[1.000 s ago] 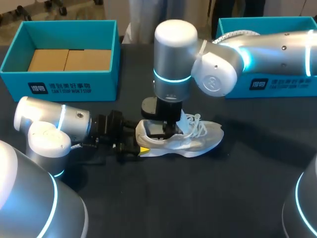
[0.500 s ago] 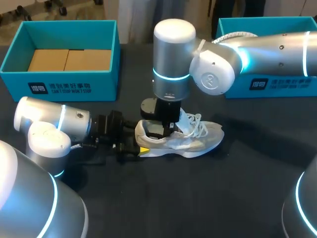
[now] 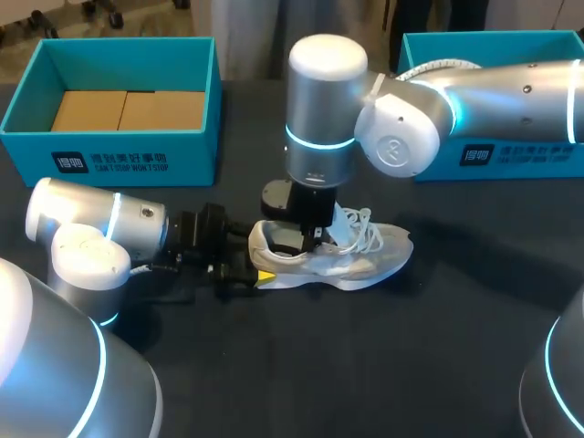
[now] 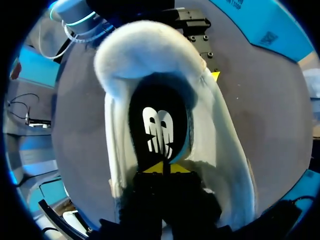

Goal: Take the shoe out of the shoebox, open the shoe tongue, remove and reinsert the insole, then place the shoe into the shoebox

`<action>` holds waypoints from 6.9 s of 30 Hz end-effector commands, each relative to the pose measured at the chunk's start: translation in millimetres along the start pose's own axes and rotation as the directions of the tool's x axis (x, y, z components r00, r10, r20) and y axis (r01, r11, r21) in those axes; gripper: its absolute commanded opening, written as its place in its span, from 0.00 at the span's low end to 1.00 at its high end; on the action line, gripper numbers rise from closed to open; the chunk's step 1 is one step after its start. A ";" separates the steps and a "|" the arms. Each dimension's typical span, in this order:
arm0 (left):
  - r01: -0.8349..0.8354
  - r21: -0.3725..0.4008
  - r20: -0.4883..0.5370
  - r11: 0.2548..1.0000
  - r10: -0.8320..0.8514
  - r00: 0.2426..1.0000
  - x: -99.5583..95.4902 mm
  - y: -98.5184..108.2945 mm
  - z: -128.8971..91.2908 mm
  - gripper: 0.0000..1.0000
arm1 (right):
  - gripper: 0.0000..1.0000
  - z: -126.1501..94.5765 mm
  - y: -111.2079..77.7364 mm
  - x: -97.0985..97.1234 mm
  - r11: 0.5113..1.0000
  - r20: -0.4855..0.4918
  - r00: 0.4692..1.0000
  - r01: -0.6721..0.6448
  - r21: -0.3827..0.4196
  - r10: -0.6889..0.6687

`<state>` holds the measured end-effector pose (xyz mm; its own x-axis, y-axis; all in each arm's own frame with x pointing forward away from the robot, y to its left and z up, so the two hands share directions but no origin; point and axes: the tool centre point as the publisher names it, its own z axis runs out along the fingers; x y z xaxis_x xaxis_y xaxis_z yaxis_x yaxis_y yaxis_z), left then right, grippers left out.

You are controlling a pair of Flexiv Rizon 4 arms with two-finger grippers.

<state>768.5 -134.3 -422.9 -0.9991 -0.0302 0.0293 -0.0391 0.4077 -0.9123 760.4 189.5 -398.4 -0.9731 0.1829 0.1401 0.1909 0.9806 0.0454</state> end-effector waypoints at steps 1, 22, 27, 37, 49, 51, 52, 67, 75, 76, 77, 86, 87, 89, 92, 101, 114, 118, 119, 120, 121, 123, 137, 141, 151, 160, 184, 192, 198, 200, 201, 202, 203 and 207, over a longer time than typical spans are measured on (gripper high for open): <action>0.001 0.001 0.002 1.000 -0.001 1.000 -0.7 3.6 1.6 0.00 | 0.00 -15.7 -8.5 8.7 1.000 0.014 1.000 -0.002 -0.003 0.002; 0.001 0.001 0.002 1.000 -0.001 1.000 -0.7 3.6 1.6 0.00 | 0.00 -55.3 -8.4 5.8 1.000 0.051 0.999 -0.013 0.026 0.011; 0.001 0.001 0.002 1.000 -0.001 1.000 -0.7 3.6 1.6 0.00 | 0.00 -65.4 -5.1 6.3 0.999 0.052 0.999 -0.002 0.037 0.001; 0.001 0.001 0.002 1.000 -0.001 1.000 -0.7 3.6 1.6 0.00 | 0.00 -78.6 16.8 8.1 0.998 0.032 0.997 0.066 0.023 -0.067; 0.001 0.001 0.002 1.000 -0.001 1.000 -0.7 3.6 1.6 0.00 | 0.00 -83.6 33.5 14.6 0.998 0.023 0.997 0.068 0.009 -0.068; 0.001 0.001 0.002 1.000 -0.001 1.000 -0.7 3.6 1.6 0.00 | 0.00 -81.4 33.1 13.2 0.998 0.024 0.998 0.066 0.012 -0.066; 0.001 0.001 0.002 1.000 -0.001 1.000 -0.7 3.6 1.6 0.00 | 0.00 -79.5 32.2 12.1 0.998 0.023 0.998 0.064 0.016 -0.065; 0.001 0.001 0.002 1.000 -0.001 1.000 -0.7 3.6 1.6 0.00 | 0.00 -64.6 21.5 -3.0 0.999 0.030 0.998 0.050 -0.012 -0.050; 0.001 0.001 0.002 1.000 -0.001 1.000 -0.7 3.6 1.6 0.00 | 0.00 -62.3 39.7 -0.8 0.996 0.011 0.997 0.078 -0.037 -0.077; 0.001 0.001 0.002 1.000 -0.001 1.000 -0.7 3.6 1.6 0.00 | 0.00 -63.0 41.3 0.2 0.996 0.010 0.997 0.079 -0.038 -0.079; 0.001 0.001 0.002 1.000 -0.001 1.000 -0.7 3.6 1.6 0.00 | 0.00 -63.7 42.8 1.2 0.996 0.009 0.997 0.083 -0.041 -0.083; 0.001 0.001 0.002 1.000 -0.001 1.000 -0.7 3.6 1.6 0.00 | 0.00 -66.3 51.1 4.4 0.993 0.006 0.995 0.104 -0.049 -0.104; 0.001 0.001 0.002 1.000 -0.001 1.000 -0.7 3.6 1.6 0.00 | 0.00 -68.4 52.8 5.2 0.993 0.006 0.994 0.106 -0.048 -0.106; 0.001 0.001 0.002 1.000 -0.001 1.000 -0.7 3.6 1.6 0.00 | 0.00 -71.4 54.4 6.9 0.993 0.003 0.994 0.110 -0.045 -0.110; 0.001 0.001 0.002 1.000 -0.001 1.000 -0.7 3.6 1.6 0.00 | 0.00 -80.2 56.2 11.2 0.993 0.001 0.994 0.110 -0.032 -0.110; 0.001 0.001 0.002 1.000 -0.001 1.000 -0.7 3.6 1.6 0.00 | 0.00 -99.7 52.6 20.4 0.995 -0.003 0.995 0.096 0.015 -0.096; 0.001 0.001 0.002 1.000 -0.001 1.000 -0.7 3.6 1.6 0.00 | 0.00 -90.0 51.1 24.4 0.996 -0.033 0.996 0.086 0.003 -0.086; 0.001 0.001 0.002 1.000 -0.001 1.000 -0.7 3.6 1.6 0.00 | 0.00 -94.0 46.6 27.2 0.997 -0.037 0.996 0.079 0.010 -0.079; 0.001 0.001 0.002 1.000 -0.001 1.000 -0.7 3.6 1.6 0.00 | 0.00 -95.9 45.8 27.5 0.997 -0.038 0.996 0.078 0.011 -0.078; 0.001 0.001 0.002 1.000 -0.001 1.000 -0.7 3.6 1.6 0.00 | 0.00 -97.6 44.8 27.6 0.997 -0.041 0.996 0.078 0.013 -0.078; 0.001 0.001 0.002 1.000 -0.001 1.000 -0.7 3.6 1.6 0.00 | 0.00 -98.8 43.9 27.5 0.997 -0.049 0.996 0.074 0.016 -0.073; 0.001 0.001 0.002 1.000 -0.001 1.000 -0.7 3.6 1.6 0.00 | 0.00 -101.3 42.5 27.2 0.997 -0.057 0.996 0.075 0.016 -0.074; 0.001 0.001 0.002 1.000 -0.001 1.000 -0.7 3.6 1.6 0.00 | 0.00 -105.9 35.9 21.3 0.993 -0.103 0.988 0.119 0.000 -0.118; 0.001 0.001 0.002 1.000 -0.001 1.000 -0.7 3.6 1.6 0.00 | 0.31 -104.5 36.6 21.8 0.992 -0.118 0.985 0.126 -0.007 -0.126; 0.001 0.001 0.002 1.000 -0.001 1.000 -0.7 3.6 1.6 0.00 | 0.58 -118.2 28.8 24.9 0.989 -0.142 0.978 0.150 -0.019 -0.151; 0.001 0.001 0.002 1.000 -0.001 1.000 -0.7 3.6 1.6 0.00 | 0.72 -122.7 23.7 14.4 0.939 -0.123 0.951 0.249 -0.236 -0.283; 0.001 0.001 0.002 1.000 -0.001 1.000 -0.7 3.6 1.6 0.00 | 0.77 -111.0 36.9 13.1 0.835 -0.309 0.853 0.230 -0.500 -0.420; 0.001 0.001 0.002 1.000 -0.001 1.000 -0.7 3.6 1.6 0.00 | 0.76 -100.2 44.2 13.6 0.804 -0.321 0.814 0.268 -0.531 -0.483; 0.001 0.001 0.002 1.000 -0.001 1.000 -0.7 3.6 1.6 0.00 | 0.71 -94.2 47.3 14.7 0.795 -0.323 0.800 0.287 -0.535 -0.505; 0.001 0.001 0.002 1.000 -0.001 1.000 -0.7 3.6 1.6 0.00 | 0.66 -93.9 47.3 15.2 0.794 -0.325 0.798 0.287 -0.535 -0.507; 0.001 0.001 0.002 1.000 -0.001 1.000 -0.7 3.6 1.6 0.00 | 0.64 -93.7 48.1 16.0 0.795 -0.332 0.793 0.289 -0.534 -0.511; 0.001 0.001 0.002 1.000 -0.001 1.000 -0.7 3.6 1.6 0.00 | 0.64 -93.7 49.0 16.4 0.794 -0.333 0.791 0.290 -0.534 -0.513; 0.001 0.001 0.002 1.000 -0.001 1.000 -0.7 3.6 1.6 0.00 | 0.62 -93.4 51.4 17.5 0.791 -0.340 0.782 0.295 -0.536 -0.522; 0.001 0.001 0.002 1.000 -0.001 1.000 -0.7 3.6 1.6 0.00 | 0.66 -91.1 53.5 19.5 0.794 -0.358 0.772 0.294 -0.531 -0.525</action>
<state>769.1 -134.0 -422.7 -0.9991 -0.0310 0.0299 -0.0399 0.4069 -0.9126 759.0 233.2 -300.1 -0.8132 -0.3939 0.4284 -0.0645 0.7926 0.6063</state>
